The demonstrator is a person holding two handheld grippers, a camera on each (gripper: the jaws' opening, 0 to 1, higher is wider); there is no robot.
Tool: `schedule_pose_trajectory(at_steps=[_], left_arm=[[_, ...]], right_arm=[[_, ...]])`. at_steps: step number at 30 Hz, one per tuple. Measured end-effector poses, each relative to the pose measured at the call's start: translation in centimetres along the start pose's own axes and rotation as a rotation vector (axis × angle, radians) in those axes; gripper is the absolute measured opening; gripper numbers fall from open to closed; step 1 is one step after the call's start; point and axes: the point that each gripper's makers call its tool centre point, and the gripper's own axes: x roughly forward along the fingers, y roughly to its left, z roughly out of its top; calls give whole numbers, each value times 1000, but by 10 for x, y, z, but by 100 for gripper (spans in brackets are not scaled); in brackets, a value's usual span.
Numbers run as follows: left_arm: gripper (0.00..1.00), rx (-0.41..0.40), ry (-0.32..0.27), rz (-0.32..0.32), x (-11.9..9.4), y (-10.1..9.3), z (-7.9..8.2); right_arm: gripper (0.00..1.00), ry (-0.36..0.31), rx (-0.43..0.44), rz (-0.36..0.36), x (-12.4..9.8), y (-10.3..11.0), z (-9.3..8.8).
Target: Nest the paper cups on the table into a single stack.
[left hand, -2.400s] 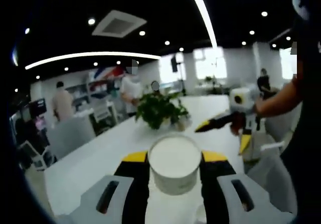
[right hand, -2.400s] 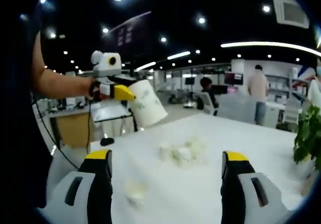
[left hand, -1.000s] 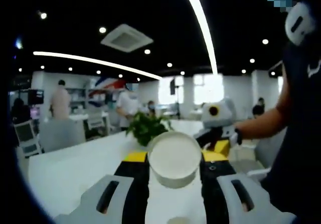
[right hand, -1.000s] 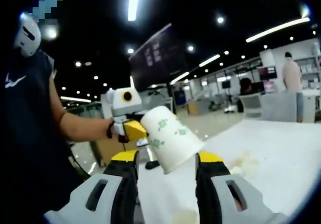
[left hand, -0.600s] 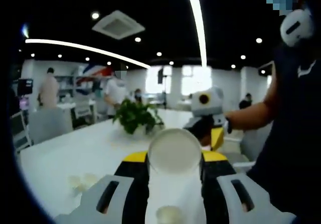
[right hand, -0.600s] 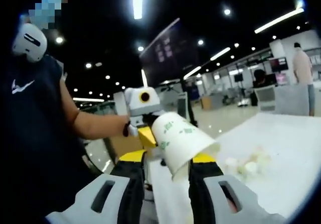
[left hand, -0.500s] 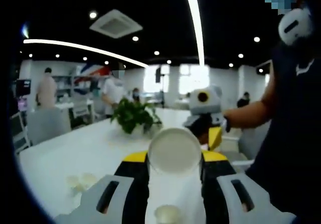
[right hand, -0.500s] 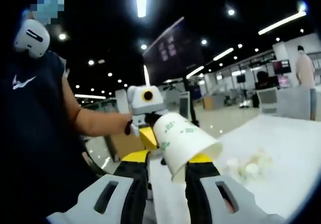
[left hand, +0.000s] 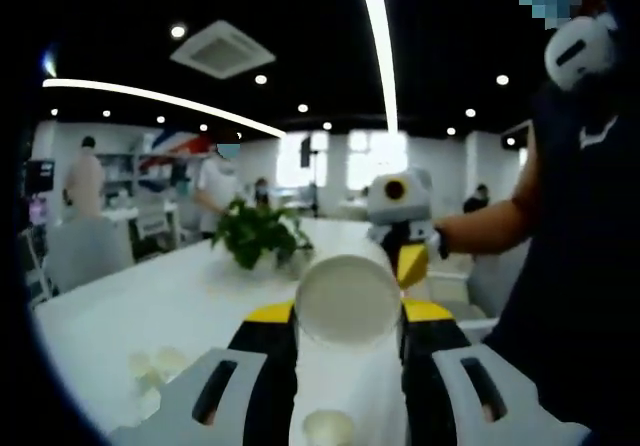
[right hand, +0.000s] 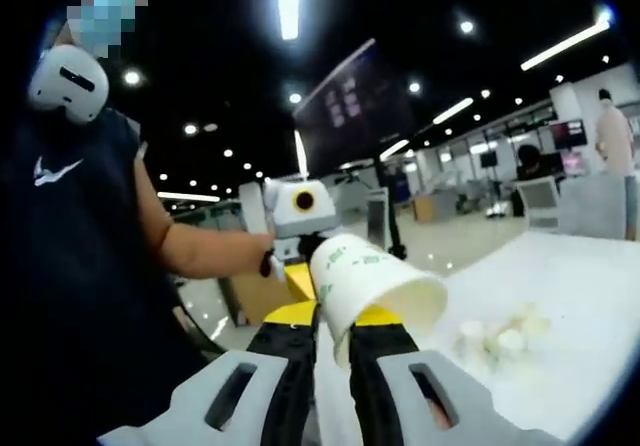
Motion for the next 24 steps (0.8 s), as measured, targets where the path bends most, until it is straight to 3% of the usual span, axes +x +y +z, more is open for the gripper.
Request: schedule_pose_trajectory(at_steps=[19,21,24], left_arm=[[37,14,-1,43,-2,3,3],[42,7,5,69,-4,8,2],[60,-17,29,140,-7,20,-4]], right_arm=[[0,8,0,45,-1,15,18],[0,14,-2,35,-3,14,22],[0,59,-3,10,-7,9,24]])
